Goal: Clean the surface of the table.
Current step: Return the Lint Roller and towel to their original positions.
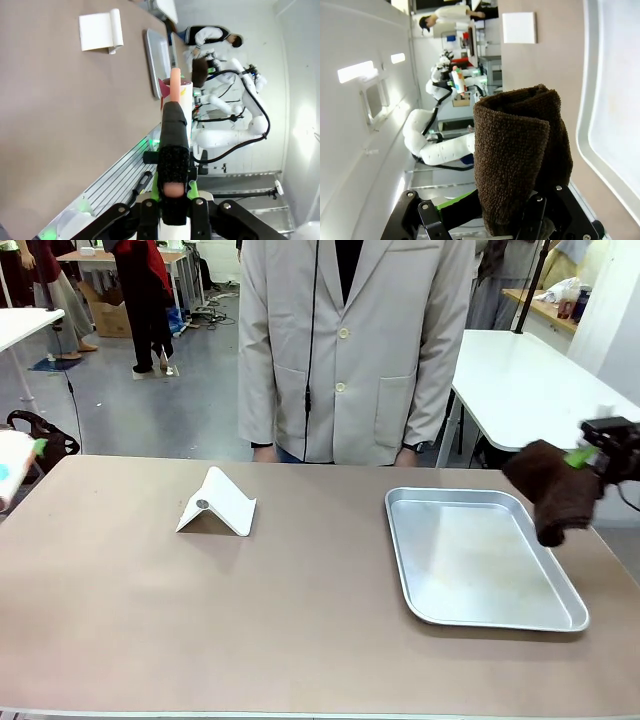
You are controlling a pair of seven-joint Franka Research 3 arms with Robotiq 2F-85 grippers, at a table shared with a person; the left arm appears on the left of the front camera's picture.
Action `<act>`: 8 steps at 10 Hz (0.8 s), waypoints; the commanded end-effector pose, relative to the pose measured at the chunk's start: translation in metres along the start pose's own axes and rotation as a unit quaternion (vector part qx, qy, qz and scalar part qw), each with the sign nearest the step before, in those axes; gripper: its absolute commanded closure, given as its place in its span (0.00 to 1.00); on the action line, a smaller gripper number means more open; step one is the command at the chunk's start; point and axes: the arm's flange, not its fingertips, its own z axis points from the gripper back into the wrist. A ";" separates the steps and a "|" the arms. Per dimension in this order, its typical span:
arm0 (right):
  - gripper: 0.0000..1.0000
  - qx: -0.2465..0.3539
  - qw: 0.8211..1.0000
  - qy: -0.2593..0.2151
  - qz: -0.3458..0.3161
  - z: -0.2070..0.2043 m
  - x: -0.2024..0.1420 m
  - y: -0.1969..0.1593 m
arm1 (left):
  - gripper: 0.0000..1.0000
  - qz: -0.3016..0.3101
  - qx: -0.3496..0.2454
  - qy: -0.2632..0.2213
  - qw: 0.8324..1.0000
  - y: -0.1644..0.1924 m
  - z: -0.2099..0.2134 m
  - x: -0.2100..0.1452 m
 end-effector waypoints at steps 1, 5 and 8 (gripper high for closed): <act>1.00 -0.022 1.000 -0.017 0.007 -0.053 0.011 0.032 | 0.78 0.019 0.047 0.005 0.999 -0.043 -0.044 0.016; 1.00 -0.038 0.998 -0.014 0.055 -0.164 0.020 0.051 | 0.78 0.014 0.120 -0.024 0.992 -0.111 -0.157 0.051; 1.00 -0.046 0.998 0.008 0.034 -0.213 0.048 0.030 | 0.78 0.006 0.170 -0.005 0.985 -0.125 -0.229 0.079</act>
